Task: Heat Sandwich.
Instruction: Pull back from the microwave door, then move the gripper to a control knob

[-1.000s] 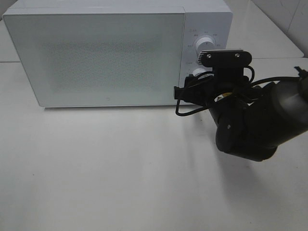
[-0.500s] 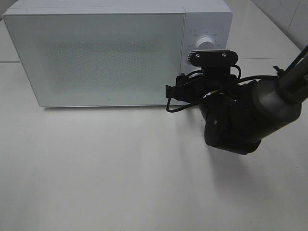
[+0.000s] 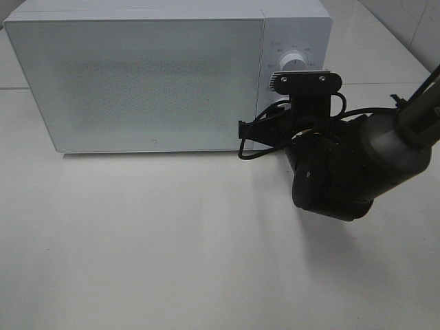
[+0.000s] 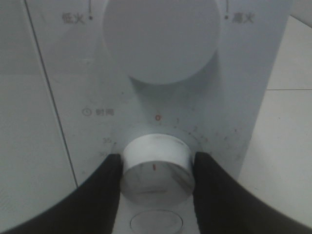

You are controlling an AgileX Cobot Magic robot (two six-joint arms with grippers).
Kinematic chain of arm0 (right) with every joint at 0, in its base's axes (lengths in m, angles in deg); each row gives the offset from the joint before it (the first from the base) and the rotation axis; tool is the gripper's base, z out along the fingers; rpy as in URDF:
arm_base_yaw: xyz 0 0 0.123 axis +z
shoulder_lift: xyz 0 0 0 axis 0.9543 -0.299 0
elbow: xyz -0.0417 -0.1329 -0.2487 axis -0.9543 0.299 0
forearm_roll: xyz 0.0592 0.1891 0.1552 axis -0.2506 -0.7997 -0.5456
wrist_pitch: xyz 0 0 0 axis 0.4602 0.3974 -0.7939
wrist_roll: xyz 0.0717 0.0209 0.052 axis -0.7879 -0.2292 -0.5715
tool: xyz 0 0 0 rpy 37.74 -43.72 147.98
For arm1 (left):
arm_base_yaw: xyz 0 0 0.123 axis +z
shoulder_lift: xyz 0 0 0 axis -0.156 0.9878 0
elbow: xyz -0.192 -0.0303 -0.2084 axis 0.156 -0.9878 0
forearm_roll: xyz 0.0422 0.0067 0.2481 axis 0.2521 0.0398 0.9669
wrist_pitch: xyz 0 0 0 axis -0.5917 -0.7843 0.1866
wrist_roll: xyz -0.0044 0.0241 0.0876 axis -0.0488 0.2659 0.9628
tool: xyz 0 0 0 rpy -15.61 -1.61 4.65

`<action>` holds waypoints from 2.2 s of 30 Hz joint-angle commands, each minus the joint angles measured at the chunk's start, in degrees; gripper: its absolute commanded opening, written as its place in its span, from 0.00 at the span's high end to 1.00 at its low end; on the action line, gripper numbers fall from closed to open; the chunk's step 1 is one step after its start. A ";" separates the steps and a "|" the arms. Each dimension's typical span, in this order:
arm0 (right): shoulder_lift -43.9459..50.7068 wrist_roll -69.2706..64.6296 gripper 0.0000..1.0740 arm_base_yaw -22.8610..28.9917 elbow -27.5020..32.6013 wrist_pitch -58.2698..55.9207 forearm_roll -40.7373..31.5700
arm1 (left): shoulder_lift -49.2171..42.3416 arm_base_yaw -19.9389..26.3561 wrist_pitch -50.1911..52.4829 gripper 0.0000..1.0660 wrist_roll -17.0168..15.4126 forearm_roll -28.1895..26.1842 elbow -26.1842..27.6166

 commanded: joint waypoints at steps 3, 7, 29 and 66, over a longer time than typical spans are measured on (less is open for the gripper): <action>0.11 0.06 0.86 -0.23 -0.57 1.83 0.97 | -1.32 -0.34 0.00 0.08 -0.29 0.11 -0.11; 0.11 0.06 0.85 -0.23 -0.57 1.89 0.97 | -1.32 -0.34 0.00 0.08 -0.29 0.11 -0.11; 0.11 -35.24 0.87 -0.23 -0.52 5.04 1.20 | -1.32 -0.34 0.00 0.08 -0.29 0.11 -0.11; 0.11 -106.68 0.85 -0.23 -0.52 9.11 3.67 | -1.32 -0.34 0.00 0.08 -0.29 0.11 -0.11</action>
